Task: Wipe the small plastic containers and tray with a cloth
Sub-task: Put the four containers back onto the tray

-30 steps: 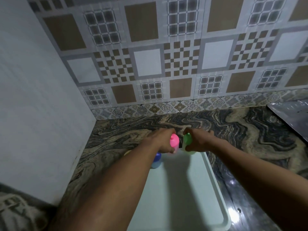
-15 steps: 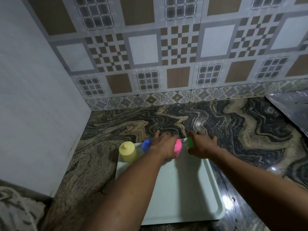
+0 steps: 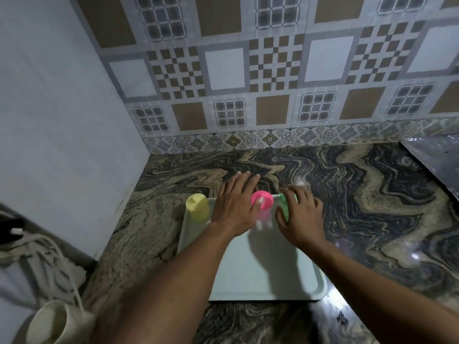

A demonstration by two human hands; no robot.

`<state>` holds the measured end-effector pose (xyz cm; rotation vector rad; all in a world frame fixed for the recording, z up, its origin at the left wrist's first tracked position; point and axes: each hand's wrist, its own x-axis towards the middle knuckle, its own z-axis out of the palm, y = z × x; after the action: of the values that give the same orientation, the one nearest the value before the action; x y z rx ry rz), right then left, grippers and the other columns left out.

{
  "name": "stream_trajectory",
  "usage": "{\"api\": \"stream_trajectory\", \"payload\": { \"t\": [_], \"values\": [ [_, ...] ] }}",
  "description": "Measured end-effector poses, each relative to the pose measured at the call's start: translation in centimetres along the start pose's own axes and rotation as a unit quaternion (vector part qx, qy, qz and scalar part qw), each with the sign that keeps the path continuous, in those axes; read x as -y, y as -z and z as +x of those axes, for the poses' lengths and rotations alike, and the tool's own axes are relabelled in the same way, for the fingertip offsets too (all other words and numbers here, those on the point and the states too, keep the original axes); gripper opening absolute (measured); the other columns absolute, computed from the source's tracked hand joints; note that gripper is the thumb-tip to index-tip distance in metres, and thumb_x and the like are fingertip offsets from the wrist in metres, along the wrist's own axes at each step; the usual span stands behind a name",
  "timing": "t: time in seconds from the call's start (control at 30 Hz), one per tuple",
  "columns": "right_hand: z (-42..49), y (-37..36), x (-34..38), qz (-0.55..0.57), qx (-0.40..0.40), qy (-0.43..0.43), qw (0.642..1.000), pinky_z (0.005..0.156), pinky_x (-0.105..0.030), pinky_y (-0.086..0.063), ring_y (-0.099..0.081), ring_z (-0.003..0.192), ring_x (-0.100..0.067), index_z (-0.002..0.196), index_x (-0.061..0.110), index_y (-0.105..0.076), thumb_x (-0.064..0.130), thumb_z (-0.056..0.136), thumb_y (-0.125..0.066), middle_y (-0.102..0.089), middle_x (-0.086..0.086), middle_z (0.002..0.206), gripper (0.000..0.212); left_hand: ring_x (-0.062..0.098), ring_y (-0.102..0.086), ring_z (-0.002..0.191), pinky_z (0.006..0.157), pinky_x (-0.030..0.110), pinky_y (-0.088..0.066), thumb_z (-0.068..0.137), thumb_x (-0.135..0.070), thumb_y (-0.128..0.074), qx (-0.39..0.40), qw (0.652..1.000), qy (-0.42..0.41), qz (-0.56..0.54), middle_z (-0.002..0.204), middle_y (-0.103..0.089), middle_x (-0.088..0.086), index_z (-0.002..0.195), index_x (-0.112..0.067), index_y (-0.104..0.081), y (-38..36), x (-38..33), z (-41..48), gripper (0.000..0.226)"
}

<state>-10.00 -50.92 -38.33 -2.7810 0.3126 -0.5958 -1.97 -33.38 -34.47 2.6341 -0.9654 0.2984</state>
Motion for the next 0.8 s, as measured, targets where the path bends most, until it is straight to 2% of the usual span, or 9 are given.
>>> {"api": "stream_trajectory", "payload": {
  "t": [0.1, 0.2, 0.33, 0.47, 0.63, 0.8],
  "values": [
    [-3.7, -1.1, 1.5, 0.022, 0.016, 0.029, 0.999, 0.096, -0.045, -0.038, -0.047, 0.129, -0.026, 0.129, 0.021, -0.056, 0.036, 0.083, -0.058, -0.056, -0.004, 0.134, 0.049, 0.030, -0.034, 0.146, 0.114, 0.048, -0.034, 0.096, -0.049, -0.038, -0.016, 1.000, -0.004, 0.008, 0.155, -0.042, 0.008, 0.150, -0.021, -0.042, -1.0, 1.2, -3.8, 0.061],
    [-6.6, -2.3, 2.6, 0.023, 0.064, 0.033, 0.997, 0.098, -0.047, -0.042, -0.048, 0.132, -0.031, 0.132, 0.017, -0.056, 0.036, 0.085, -0.051, -0.056, -0.010, 0.138, 0.051, 0.030, -0.034, 0.146, 0.113, 0.048, -0.036, 0.098, -0.050, -0.038, 0.012, 0.999, 0.027, 0.014, 0.155, -0.041, 0.009, 0.150, -0.022, -0.043, -2.0, 2.2, -7.3, 0.060],
    [-9.8, -3.3, 3.7, 0.002, 0.129, 0.017, 0.991, 0.107, -0.052, -0.039, -0.040, 0.141, -0.032, 0.138, 0.016, -0.052, 0.042, 0.087, -0.044, -0.048, -0.013, 0.149, 0.058, 0.026, -0.015, 0.153, 0.122, 0.045, -0.021, 0.100, -0.054, -0.035, 0.119, 0.990, 0.072, 0.018, 0.166, -0.022, 0.004, 0.157, -0.030, -0.026, -3.2, 2.7, -11.8, 0.063],
    [-12.4, -3.6, 4.5, -0.013, 0.161, 0.000, 0.987, 0.112, -0.056, -0.033, -0.032, 0.146, -0.032, 0.145, 0.018, -0.044, 0.046, 0.092, -0.043, -0.040, -0.012, 0.156, 0.061, 0.025, 0.004, 0.155, 0.125, 0.048, -0.008, 0.100, -0.060, -0.031, 0.197, 0.974, 0.113, -0.006, 0.169, -0.002, -0.003, 0.159, -0.037, -0.011, -4.5, 2.8, -15.7, 0.067],
    [-13.8, -4.7, 5.1, -0.063, 0.190, 0.002, 0.980, 0.108, -0.058, -0.033, -0.033, 0.145, -0.035, 0.145, 0.019, -0.044, 0.054, 0.092, -0.037, -0.039, -0.013, 0.156, 0.064, 0.026, 0.013, 0.154, 0.125, 0.050, 0.001, 0.100, -0.060, -0.027, 0.207, 0.971, 0.117, 0.005, 0.169, 0.009, -0.003, 0.159, -0.037, -0.005, -5.6, 3.0, -17.5, 0.067],
    [-13.6, -5.1, 4.8, -0.061, 0.198, -0.011, 0.978, 0.115, -0.058, -0.024, -0.022, 0.150, -0.030, 0.152, 0.023, -0.035, 0.058, 0.092, -0.028, -0.029, -0.008, 0.162, 0.070, 0.025, 0.015, 0.154, 0.124, 0.050, 0.004, 0.099, -0.062, -0.028, 0.222, 0.968, 0.119, -0.007, 0.169, 0.010, -0.004, 0.159, -0.039, -0.004, -5.6, 3.2, -16.9, 0.069]
  ]
}}
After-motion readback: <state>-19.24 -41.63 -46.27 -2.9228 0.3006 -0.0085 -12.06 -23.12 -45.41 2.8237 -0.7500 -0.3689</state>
